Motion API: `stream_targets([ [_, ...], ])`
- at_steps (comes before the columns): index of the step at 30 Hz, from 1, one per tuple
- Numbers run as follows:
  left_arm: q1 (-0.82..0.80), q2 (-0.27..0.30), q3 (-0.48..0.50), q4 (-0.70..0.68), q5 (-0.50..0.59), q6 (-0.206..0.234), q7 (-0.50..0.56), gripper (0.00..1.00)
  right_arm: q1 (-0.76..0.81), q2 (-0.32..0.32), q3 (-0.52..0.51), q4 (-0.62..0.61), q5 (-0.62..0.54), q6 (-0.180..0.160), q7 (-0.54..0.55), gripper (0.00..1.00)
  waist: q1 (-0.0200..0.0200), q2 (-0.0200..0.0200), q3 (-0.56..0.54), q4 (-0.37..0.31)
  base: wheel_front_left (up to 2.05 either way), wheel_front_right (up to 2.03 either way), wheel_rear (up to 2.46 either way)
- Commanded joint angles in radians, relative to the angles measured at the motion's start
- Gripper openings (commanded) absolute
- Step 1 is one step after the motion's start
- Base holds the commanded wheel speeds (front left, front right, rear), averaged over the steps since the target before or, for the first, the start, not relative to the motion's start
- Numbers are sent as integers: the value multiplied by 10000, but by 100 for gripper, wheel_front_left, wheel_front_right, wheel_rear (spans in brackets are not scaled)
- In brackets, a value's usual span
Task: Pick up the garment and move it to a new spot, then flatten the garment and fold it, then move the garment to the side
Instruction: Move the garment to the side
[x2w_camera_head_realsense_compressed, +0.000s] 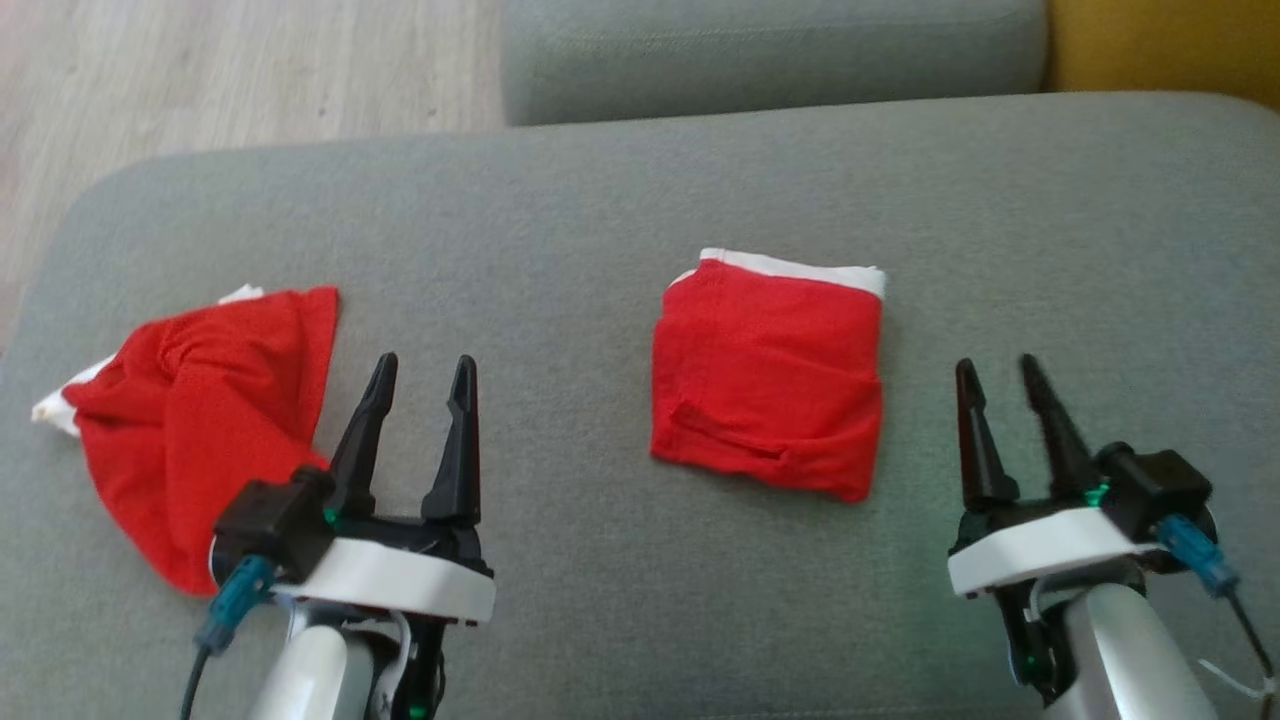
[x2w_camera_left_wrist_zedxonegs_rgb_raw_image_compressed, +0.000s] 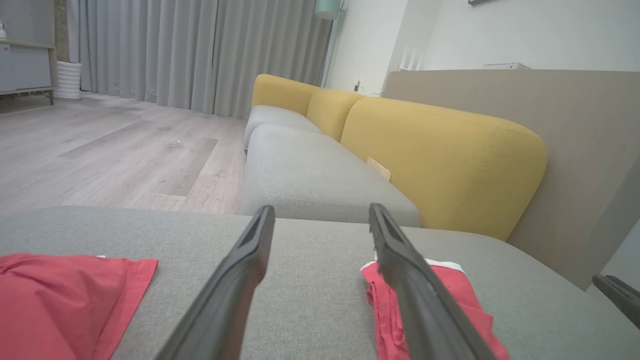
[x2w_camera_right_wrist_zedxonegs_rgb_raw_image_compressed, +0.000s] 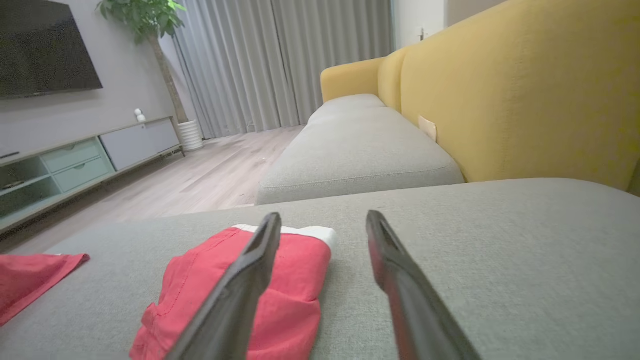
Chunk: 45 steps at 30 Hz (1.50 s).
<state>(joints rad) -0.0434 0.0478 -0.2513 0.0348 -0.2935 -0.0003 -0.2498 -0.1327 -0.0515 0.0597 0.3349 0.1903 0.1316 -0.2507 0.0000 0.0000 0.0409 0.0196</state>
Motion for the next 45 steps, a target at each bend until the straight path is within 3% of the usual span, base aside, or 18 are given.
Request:
stream_targets([
  [1,-446,24,249,-397,-74,-29,-120,100,-473,11,293,-323,-130,-9,-110,0,0,0,170,170,0,0,0],
  [10,-940,24,-155,-368,-222,-73,-120,100,-1952,12,744,433,-793,-9,-21,0,0,0,1080,1433,0,0,0],
  [23,-1254,24,-505,-267,-423,0,-120,100,-3819,12,246,4126,-1481,-9,228,0,0,0,1623,2656,0,0,0],
  [29,-1234,24,-439,-206,-392,27,-120,100,-4221,12,881,5732,-1087,-9,877,0,0,0,1656,2570,0,0,0],
  [34,-1259,24,-376,-159,-341,14,-120,100,-4387,12,1196,6135,-730,-9,679,0,0,0,1552,2287,0,0,0],
  [39,-1262,24,-265,-131,-278,-15,-120,100,-4540,12,1357,6043,-334,-9,161,0,0,0,1265,1816,0,0,0],
  [45,-1102,24,-107,-191,-205,-10,-120,100,-4236,12,1224,4935,-95,-9,-92,0,0,0,813,1111,0,0,0],
])
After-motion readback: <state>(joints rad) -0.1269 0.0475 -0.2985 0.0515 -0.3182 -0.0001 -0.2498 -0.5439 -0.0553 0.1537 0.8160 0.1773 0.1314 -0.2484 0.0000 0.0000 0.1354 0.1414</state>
